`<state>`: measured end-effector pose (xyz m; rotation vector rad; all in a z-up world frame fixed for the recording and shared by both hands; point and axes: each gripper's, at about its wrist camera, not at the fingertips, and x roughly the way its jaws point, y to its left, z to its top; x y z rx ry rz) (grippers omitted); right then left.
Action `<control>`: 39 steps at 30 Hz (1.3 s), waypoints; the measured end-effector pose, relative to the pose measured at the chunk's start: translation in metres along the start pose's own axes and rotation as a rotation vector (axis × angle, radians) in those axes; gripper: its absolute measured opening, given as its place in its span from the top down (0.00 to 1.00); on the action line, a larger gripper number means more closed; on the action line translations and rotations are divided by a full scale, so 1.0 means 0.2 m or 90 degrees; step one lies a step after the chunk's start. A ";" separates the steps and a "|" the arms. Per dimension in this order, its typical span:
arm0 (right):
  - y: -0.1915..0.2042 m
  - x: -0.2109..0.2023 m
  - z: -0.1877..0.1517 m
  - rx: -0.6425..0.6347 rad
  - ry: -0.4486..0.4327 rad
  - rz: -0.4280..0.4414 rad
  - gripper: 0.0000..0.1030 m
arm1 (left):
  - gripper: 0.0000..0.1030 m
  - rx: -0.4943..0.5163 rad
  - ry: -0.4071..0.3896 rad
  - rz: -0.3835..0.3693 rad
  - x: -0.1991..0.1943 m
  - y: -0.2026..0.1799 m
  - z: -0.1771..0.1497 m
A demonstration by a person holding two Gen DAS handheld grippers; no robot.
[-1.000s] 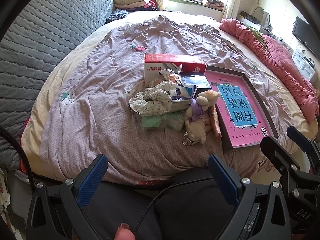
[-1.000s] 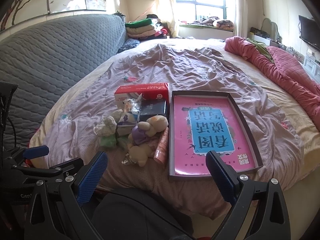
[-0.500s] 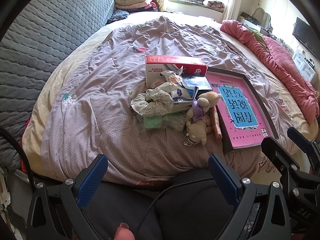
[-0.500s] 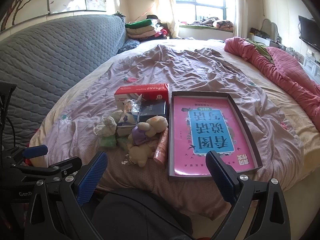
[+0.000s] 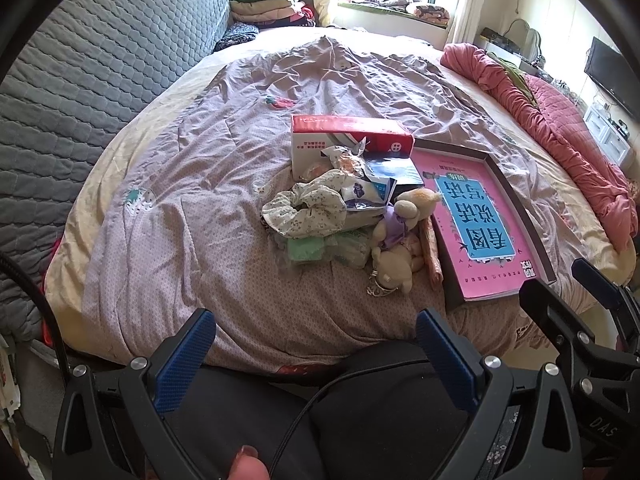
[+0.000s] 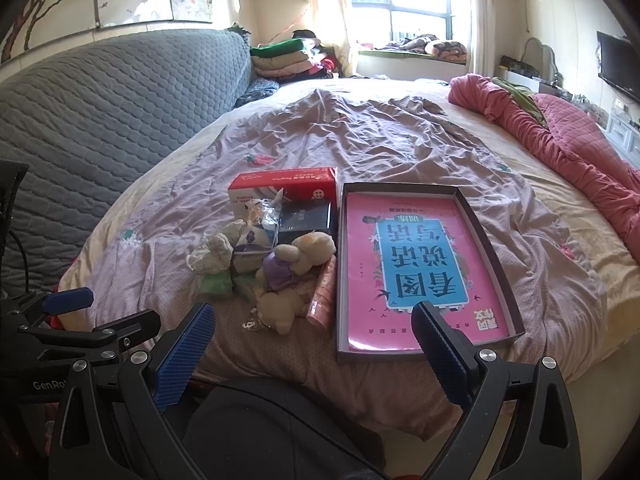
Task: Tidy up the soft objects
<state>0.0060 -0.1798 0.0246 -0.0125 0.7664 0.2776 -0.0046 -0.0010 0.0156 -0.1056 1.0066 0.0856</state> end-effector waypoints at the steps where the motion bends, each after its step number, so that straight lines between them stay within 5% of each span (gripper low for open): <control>1: 0.00 0.00 0.00 0.000 0.000 0.000 0.04 | 0.02 0.000 0.001 -0.002 0.00 0.00 0.00; 39: 0.01 0.18 0.05 -0.012 0.019 -0.003 0.04 | 0.02 -0.047 0.029 0.005 0.17 0.15 0.04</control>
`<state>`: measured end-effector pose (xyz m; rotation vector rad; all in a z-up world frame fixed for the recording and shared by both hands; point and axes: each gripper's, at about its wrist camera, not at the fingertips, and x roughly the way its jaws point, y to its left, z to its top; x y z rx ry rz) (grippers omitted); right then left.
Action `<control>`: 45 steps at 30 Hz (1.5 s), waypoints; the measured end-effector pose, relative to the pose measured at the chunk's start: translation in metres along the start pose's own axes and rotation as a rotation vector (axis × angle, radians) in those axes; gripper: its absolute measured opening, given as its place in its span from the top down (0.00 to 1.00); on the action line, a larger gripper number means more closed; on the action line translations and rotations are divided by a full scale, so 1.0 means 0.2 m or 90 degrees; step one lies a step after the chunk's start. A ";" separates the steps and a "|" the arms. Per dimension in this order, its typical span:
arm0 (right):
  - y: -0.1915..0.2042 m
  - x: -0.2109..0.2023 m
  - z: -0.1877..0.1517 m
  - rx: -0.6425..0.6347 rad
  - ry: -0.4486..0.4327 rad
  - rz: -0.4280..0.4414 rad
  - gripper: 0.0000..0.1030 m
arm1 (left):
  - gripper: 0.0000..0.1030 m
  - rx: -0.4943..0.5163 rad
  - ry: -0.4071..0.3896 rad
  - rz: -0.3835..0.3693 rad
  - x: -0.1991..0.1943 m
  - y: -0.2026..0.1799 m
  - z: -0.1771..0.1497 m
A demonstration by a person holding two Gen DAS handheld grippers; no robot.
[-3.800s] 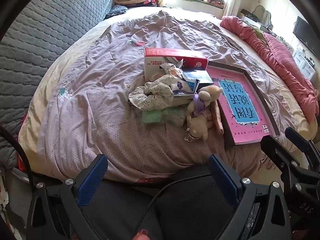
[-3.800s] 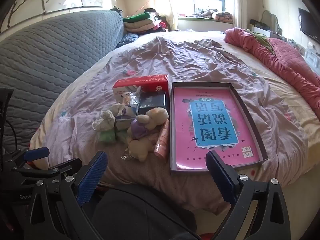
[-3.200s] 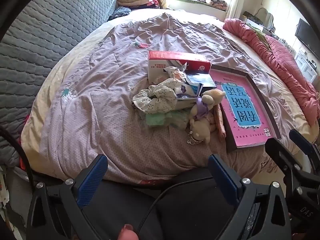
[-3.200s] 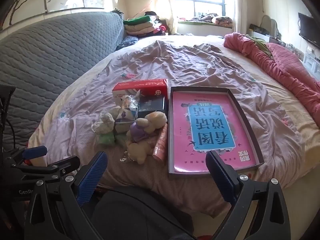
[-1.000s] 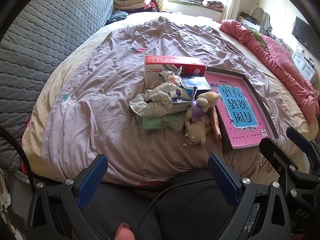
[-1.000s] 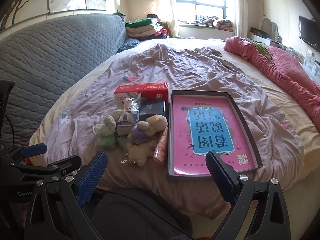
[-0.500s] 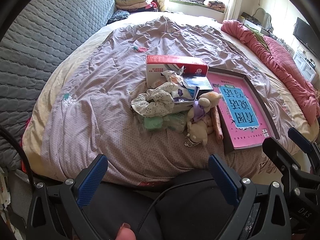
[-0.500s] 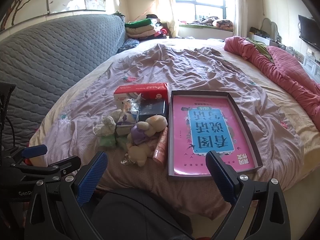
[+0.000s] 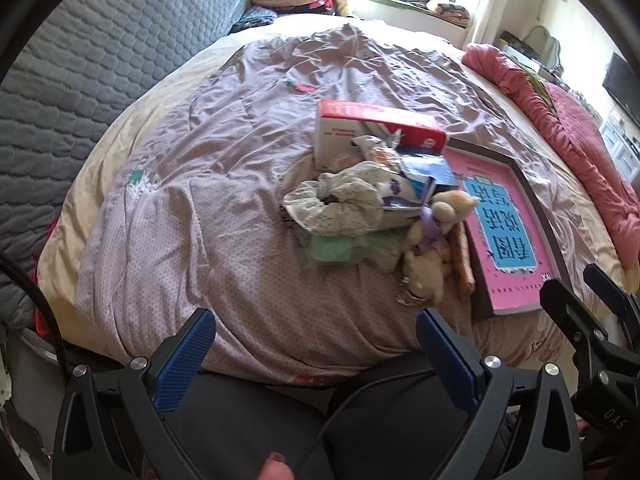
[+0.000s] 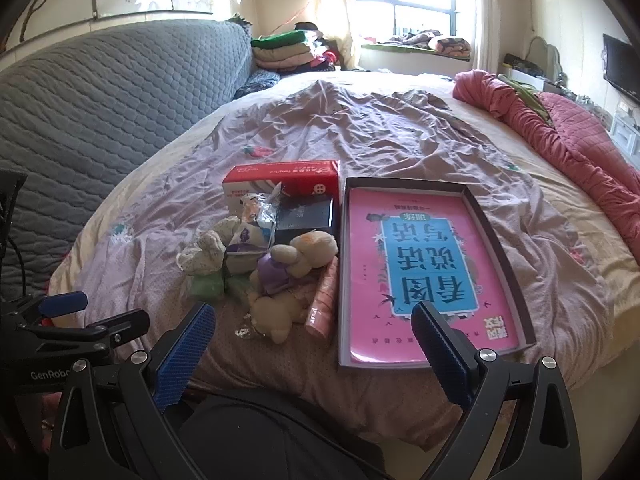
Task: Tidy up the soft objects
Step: 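Reach the left tool forward to the cream floral scrunchie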
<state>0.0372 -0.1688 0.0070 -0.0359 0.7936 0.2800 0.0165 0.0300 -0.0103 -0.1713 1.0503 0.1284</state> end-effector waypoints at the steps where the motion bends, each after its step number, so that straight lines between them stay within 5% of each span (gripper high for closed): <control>1: 0.00 0.01 0.00 -0.001 0.002 0.000 0.04 | 0.02 -0.007 0.003 -0.001 0.01 0.02 0.01; 13: 0.00 0.22 0.05 0.002 0.035 -0.004 0.04 | 0.02 -0.064 0.029 -0.008 0.19 0.18 0.10; 26: 0.00 0.44 0.12 0.007 0.056 -0.009 0.04 | 0.02 -0.098 0.056 -0.044 0.48 0.16 0.31; 35: 0.06 0.56 0.27 -0.008 0.050 0.006 0.04 | 0.03 -0.119 0.075 -0.112 0.65 0.19 0.36; 38: 0.08 0.59 0.31 -0.020 0.050 0.006 0.04 | 0.06 -0.130 0.074 -0.138 0.69 0.24 0.36; 42: 0.13 0.66 0.36 -0.040 0.061 0.010 0.04 | 0.29 -0.156 0.076 -0.198 0.73 0.31 0.37; 45: 0.17 0.72 0.38 -0.062 0.070 0.002 0.04 | 0.32 -0.169 0.076 -0.232 0.76 0.34 0.39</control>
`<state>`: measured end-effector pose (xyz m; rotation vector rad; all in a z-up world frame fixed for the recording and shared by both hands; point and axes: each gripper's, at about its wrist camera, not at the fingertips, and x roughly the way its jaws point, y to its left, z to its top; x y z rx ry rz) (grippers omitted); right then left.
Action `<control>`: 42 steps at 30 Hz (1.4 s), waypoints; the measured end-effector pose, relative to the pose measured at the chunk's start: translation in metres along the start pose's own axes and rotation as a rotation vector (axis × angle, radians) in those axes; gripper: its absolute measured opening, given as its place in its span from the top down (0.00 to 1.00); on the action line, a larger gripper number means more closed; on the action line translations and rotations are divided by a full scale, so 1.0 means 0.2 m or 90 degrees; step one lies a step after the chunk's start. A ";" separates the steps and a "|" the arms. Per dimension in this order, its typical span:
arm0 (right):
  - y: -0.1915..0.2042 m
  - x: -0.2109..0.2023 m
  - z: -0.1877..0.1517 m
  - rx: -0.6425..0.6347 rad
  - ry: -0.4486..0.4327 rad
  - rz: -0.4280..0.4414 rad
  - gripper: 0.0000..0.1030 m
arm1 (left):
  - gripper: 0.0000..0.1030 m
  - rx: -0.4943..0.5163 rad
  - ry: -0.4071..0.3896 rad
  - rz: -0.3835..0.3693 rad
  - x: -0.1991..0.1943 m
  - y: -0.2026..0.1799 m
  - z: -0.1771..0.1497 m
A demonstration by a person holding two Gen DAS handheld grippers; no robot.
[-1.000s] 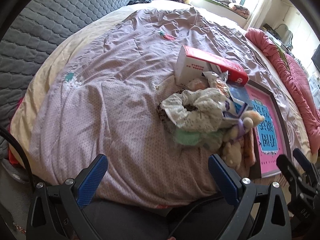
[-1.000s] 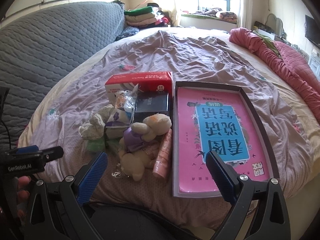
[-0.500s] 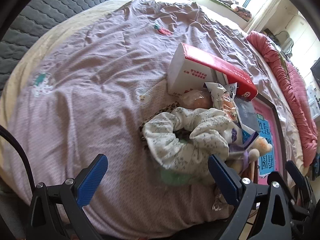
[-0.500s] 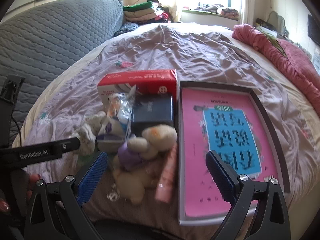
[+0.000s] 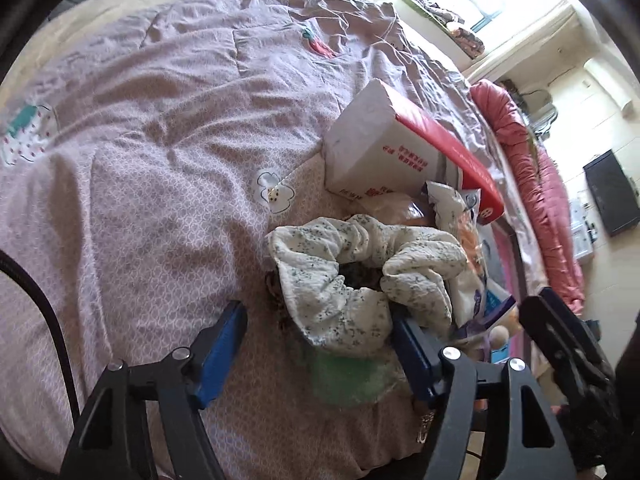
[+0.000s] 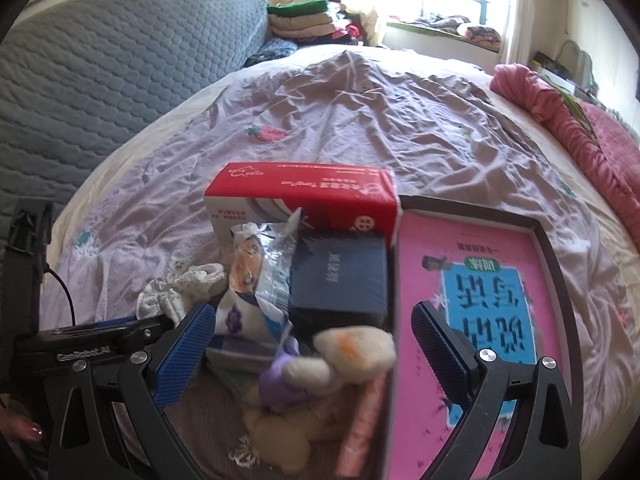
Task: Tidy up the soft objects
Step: 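Reach the left tool forward to the cream floral scrunchie, then close the left tool on the scrunchie and lift while the right tool grasps the white snack bag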
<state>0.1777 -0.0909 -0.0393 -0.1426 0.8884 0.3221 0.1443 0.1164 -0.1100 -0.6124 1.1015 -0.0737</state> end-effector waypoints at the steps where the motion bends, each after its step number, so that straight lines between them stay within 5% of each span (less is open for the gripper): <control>1: 0.02 0.02 0.01 -0.010 0.005 -0.002 0.04 | 0.34 -0.003 -0.001 -0.010 0.00 0.01 0.01; 12: 0.20 0.20 0.07 -0.107 0.030 -0.039 0.05 | 0.55 -0.039 0.015 -0.099 0.08 0.12 0.14; 17: 0.23 0.26 0.08 -0.123 0.033 -0.052 0.13 | 0.62 -0.046 0.021 -0.110 0.14 0.14 0.17; 20: 0.24 0.29 0.08 -0.131 0.044 -0.056 0.36 | 0.65 -0.048 0.021 -0.112 0.16 0.14 0.18; 26: 0.26 0.31 0.07 -0.147 0.039 -0.068 0.53 | 0.75 -0.047 0.024 -0.119 0.20 0.11 0.20; 30: 0.22 0.28 0.06 -0.124 0.030 -0.034 0.57 | 0.91 -0.040 0.009 -0.119 0.20 0.09 0.19; 42: 0.08 0.12 0.08 -0.021 -0.013 0.064 0.59 | 0.93 0.008 -0.076 -0.105 -0.01 0.01 0.14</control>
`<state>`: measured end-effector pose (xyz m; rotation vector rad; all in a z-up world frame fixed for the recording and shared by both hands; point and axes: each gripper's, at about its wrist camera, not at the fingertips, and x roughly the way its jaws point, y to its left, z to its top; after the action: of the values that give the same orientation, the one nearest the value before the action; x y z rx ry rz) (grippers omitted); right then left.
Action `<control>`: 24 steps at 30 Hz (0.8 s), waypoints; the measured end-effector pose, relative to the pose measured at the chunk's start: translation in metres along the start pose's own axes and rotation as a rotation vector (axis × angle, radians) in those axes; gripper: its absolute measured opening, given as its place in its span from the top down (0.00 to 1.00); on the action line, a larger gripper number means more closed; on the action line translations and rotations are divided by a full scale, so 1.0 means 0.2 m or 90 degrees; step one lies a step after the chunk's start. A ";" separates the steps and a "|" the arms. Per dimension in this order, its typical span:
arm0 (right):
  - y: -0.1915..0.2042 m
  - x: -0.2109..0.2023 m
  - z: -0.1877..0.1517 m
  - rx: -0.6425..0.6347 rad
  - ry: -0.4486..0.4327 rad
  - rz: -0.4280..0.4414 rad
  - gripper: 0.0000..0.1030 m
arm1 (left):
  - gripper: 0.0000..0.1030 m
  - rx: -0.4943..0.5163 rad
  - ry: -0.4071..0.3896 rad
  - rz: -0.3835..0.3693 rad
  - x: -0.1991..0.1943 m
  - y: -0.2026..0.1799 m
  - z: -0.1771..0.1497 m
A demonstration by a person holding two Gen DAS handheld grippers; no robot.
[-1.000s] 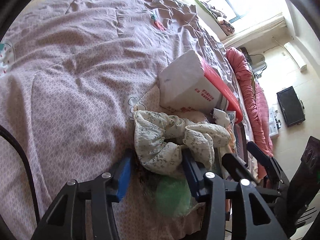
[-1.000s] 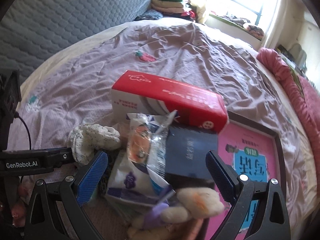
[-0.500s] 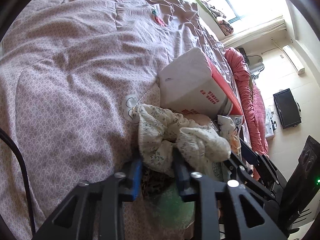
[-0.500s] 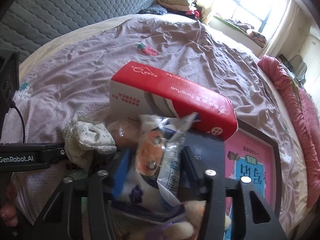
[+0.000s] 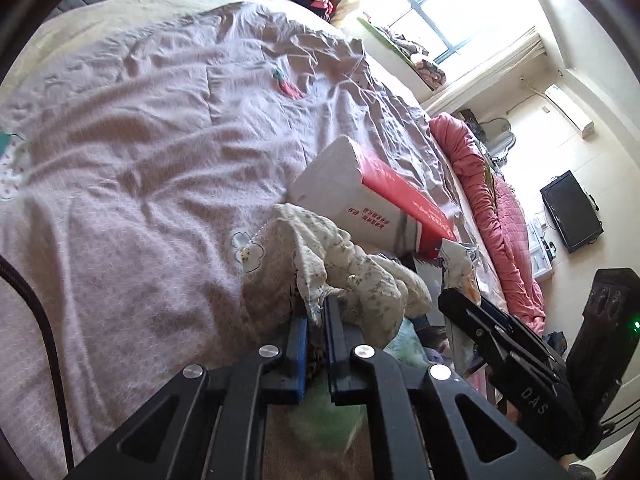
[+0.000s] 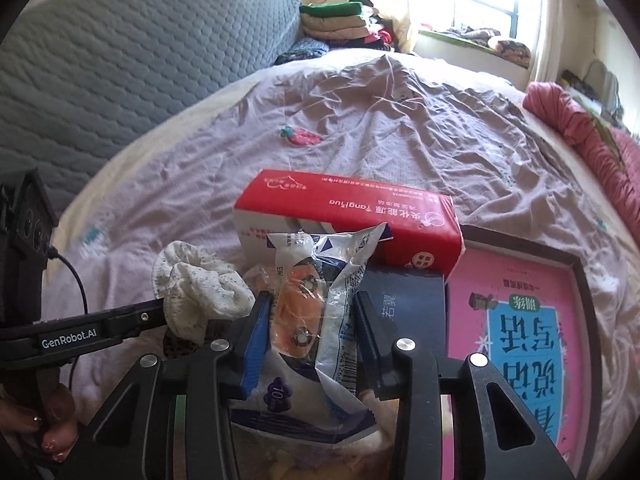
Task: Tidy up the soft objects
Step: 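Close the left tool on the scrunchie and lift while the right tool grasps the white snack bag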
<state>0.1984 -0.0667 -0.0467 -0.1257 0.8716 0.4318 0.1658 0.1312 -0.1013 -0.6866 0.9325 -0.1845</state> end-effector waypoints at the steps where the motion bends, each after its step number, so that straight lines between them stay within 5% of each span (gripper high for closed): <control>1: 0.00 -0.01 -0.01 0.001 0.000 -0.001 0.59 | 0.93 -0.001 -0.004 0.005 -0.02 0.00 -0.01; 13: -0.01 -0.05 -0.05 0.017 -0.002 0.022 0.59 | 0.91 -0.043 0.010 0.027 -0.07 0.13 -0.05; 18: -0.02 -0.06 -0.05 0.023 -0.002 0.030 0.59 | 0.76 -0.044 -0.001 0.065 -0.07 0.16 -0.04; 24: -0.02 -0.07 -0.05 0.028 -0.006 0.031 0.59 | 0.79 -0.062 -0.030 0.055 -0.06 0.20 0.01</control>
<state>0.1849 -0.0787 -0.0420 -0.0624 0.8755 0.4583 0.1539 0.1680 -0.1161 -0.7359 0.9277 -0.0464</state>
